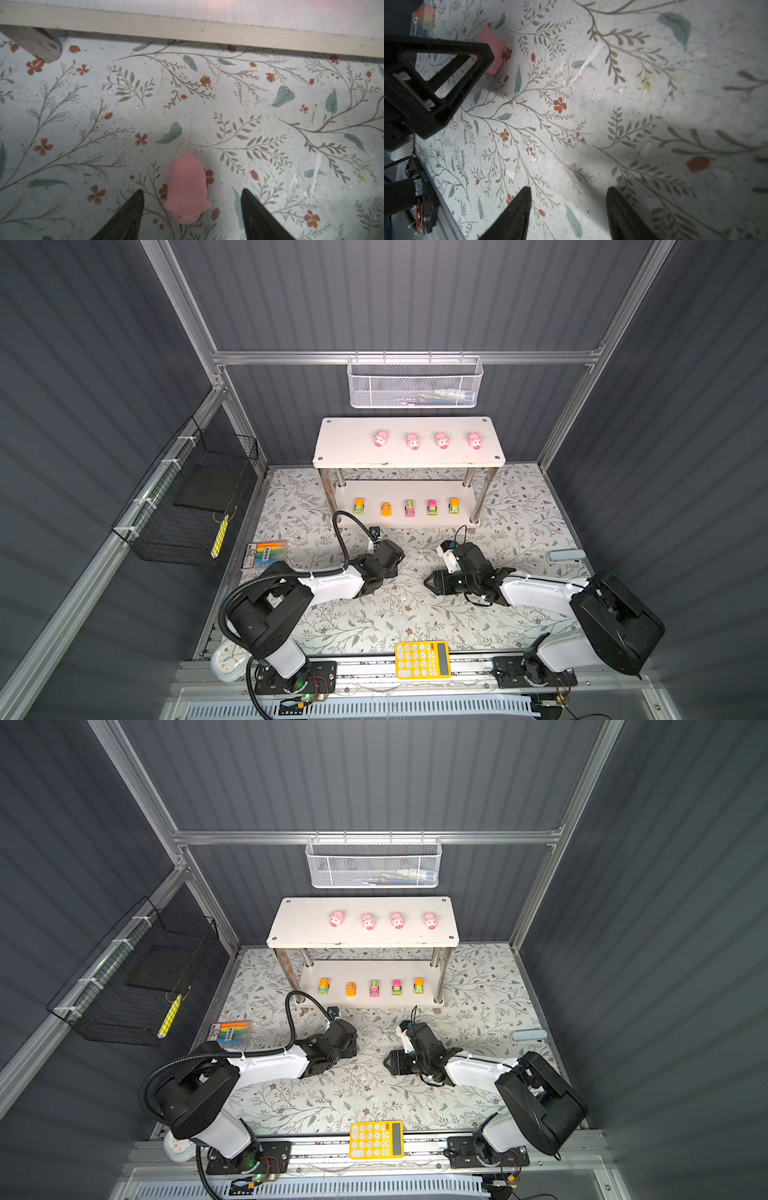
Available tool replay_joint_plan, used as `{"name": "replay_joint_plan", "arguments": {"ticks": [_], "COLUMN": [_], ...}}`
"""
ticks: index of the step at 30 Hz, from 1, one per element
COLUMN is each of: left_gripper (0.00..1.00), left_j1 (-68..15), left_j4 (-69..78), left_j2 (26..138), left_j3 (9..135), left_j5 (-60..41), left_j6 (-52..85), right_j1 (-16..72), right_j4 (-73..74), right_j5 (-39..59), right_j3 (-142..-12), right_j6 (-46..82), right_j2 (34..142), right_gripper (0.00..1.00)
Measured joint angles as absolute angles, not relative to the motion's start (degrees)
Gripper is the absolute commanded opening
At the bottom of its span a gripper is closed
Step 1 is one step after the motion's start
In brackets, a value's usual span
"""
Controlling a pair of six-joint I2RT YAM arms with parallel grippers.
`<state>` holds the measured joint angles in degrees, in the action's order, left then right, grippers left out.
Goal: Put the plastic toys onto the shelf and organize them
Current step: 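Lower the left gripper over the last pink pig and close on it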
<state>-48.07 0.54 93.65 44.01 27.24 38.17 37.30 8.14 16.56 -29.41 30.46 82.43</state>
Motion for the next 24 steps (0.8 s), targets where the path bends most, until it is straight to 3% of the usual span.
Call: {"name": "replay_joint_plan", "arguments": {"ticks": [13, 18, 24], "left_gripper": [0.7, 0.65, 0.51], "left_j1": [-48.07, -48.07, -48.07], "left_j4": [0.51, 0.58, 1.1], "left_j2": [98.35, 99.22, 100.03], "left_j3": [45.76, 46.39, 46.94], "left_j5": [28.21, 29.04, 29.71], "left_j6": [38.22, 38.24, 38.26], "right_j1": [37.04, 36.77, 36.73], "right_j4": [8.91, 9.34, 9.78], "right_j5": [16.75, 16.97, 17.37], "right_j3": [-29.36, -29.36, -29.36], "right_j6": [30.46, 30.46, 30.46], "right_j2": [83.05, 83.66, 83.85], "right_gripper": [0.6, 0.6, 0.6]}}
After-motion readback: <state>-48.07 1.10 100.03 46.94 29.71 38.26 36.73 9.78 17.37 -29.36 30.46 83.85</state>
